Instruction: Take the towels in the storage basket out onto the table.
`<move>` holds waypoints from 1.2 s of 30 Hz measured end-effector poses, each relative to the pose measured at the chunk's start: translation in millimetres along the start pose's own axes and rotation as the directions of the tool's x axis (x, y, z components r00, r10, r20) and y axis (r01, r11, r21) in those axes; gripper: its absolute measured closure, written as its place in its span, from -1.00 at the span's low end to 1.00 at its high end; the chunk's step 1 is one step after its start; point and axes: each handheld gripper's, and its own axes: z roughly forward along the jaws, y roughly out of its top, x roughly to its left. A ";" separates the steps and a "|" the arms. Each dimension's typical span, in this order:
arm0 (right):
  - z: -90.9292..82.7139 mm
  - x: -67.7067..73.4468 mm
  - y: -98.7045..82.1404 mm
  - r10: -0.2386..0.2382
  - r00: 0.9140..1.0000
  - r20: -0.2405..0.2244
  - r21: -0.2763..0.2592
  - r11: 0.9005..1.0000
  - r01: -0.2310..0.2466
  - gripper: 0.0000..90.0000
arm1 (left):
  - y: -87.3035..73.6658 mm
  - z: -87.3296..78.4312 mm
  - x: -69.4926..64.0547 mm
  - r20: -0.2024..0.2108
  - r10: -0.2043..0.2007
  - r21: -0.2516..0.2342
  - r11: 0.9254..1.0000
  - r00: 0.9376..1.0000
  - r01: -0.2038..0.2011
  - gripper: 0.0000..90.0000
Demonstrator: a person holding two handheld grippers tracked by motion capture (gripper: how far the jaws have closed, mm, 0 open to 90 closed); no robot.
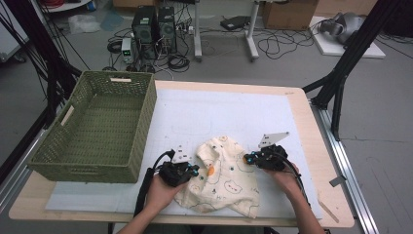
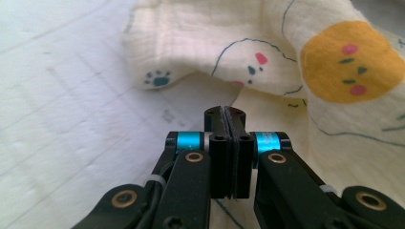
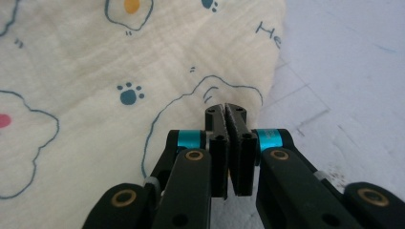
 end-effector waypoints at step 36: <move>-8.6 -10.1 0.1 0.039 0.999 -0.009 -0.024 0.999 -0.039 0.34 | 7.0 6.0 10.3 0.044 -0.048 0.054 0.998 0.998 0.045 0.59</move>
